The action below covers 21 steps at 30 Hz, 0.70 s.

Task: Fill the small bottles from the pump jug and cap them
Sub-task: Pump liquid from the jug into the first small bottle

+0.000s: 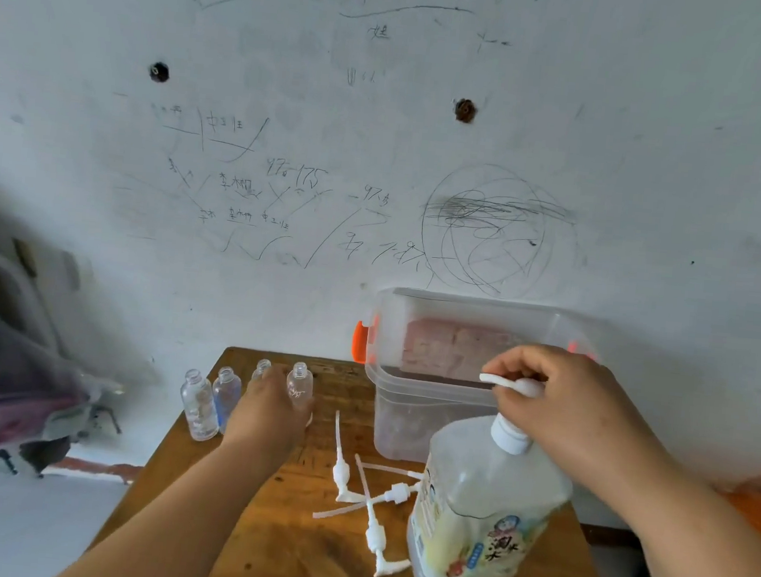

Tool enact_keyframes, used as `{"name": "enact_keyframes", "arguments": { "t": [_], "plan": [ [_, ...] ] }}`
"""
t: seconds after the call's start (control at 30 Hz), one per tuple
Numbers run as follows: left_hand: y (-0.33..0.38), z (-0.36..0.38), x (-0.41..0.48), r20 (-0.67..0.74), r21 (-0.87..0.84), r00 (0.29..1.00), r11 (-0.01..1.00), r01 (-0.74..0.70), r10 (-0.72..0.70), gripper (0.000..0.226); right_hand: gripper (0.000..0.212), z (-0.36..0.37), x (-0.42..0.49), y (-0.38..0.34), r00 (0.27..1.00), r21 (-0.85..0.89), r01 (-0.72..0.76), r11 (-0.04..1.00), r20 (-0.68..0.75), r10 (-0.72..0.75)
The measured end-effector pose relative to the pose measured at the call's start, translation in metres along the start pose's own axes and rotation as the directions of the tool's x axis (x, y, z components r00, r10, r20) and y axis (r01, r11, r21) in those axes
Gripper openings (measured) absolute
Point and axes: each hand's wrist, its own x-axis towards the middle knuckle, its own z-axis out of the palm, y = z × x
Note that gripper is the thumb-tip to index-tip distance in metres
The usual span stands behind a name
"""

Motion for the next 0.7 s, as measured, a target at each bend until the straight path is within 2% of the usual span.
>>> {"name": "enact_keyframes", "arguments": {
  "t": [0.1,0.17,0.23,0.4,0.6,0.7],
  "plan": [
    [0.0,0.015,0.021,0.002,-0.062,0.999,0.998,0.032,-0.032,0.059,0.004,0.009,0.001,0.001,0.998,-0.047,0.056,0.997,0.012,-0.056],
    [0.002,0.025,0.031,-0.012,-0.069,1.0,0.997,0.02,-0.021,0.066,0.021,0.015,0.001,0.003,0.996,-0.052,0.086,0.995,0.031,-0.085],
    [0.005,0.033,0.04,-0.011,-0.052,1.0,0.998,0.016,-0.017,0.069,0.03,0.019,0.0,0.006,0.996,0.013,0.09,0.996,0.019,-0.09],
    [0.007,0.049,0.053,-0.016,0.092,0.999,0.995,0.032,-0.031,0.053,0.036,0.024,-0.001,0.011,0.996,0.073,0.088,0.993,-0.029,-0.087],
    [-0.002,0.063,0.052,-0.021,0.217,0.999,0.975,0.036,-0.032,0.05,0.038,0.026,0.001,0.01,0.996,0.117,0.087,0.989,-0.042,-0.083],
    [-0.004,0.066,0.047,-0.022,0.212,1.0,0.977,0.002,0.003,0.047,0.038,0.026,0.001,0.01,0.996,0.115,0.084,0.99,-0.041,-0.079]
  ]
}}
